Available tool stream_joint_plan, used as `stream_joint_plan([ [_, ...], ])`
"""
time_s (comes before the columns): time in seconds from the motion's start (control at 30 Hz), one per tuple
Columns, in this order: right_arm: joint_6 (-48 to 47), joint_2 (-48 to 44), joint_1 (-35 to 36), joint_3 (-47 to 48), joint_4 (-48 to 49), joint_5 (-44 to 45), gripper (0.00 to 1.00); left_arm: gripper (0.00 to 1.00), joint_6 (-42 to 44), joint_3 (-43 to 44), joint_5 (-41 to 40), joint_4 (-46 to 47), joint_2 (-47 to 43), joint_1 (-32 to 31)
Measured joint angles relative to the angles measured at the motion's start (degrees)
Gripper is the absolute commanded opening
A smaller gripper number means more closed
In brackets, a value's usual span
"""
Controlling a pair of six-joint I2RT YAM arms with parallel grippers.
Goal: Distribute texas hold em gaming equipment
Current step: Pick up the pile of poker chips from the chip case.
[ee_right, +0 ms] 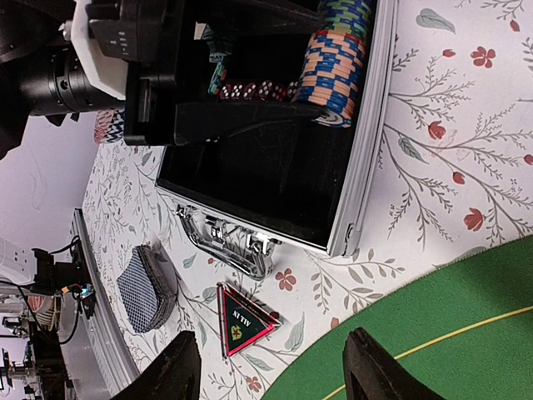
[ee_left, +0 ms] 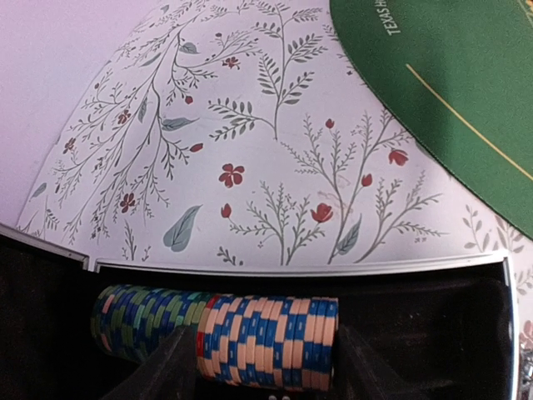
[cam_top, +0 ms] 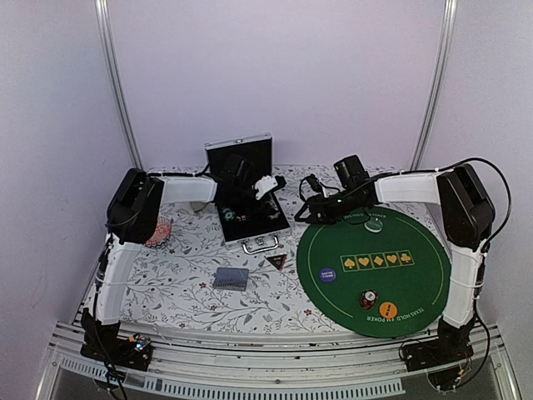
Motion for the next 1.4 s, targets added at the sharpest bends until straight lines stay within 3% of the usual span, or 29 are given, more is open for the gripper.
stream_joint_plan([
  [0.27, -0.1, 0.0, 0.0, -0.1, 0.0, -0.2, 0.62, 0.56, 2.6, -2.3, 5.0, 0.7, -0.8, 0.3],
  [0.43, -0.1, 0.0, 0.0, -0.1, 0.0, -0.4, 0.62, 0.63, 3.6, -2.8, 6.2, 0.5, -1.0, 0.4],
  [0.57, -0.1, 0.0, 0.0, -0.1, 0.0, -0.7, 0.62, 0.7, 3.6, -3.0, 5.0, -0.5, -1.0, 0.3],
  [0.9, -0.1, 0.0, 0.0, -0.2, 0.0, -1.1, 0.62, 0.7, 1.9, 0.6, 2.6, -4.6, 0.8, 0.6],
  [1.23, -0.2, 0.0, 0.0, -0.2, 0.0, -1.2, 0.63, 0.6, 1.3, 4.4, 4.3, -6.5, 3.3, 0.7],
  [1.4, -0.2, 0.0, 0.0, -0.2, 0.0, -1.2, 0.63, 0.31, 1.4, 8.6, 5.0, -9.0, 5.5, 0.9],
])
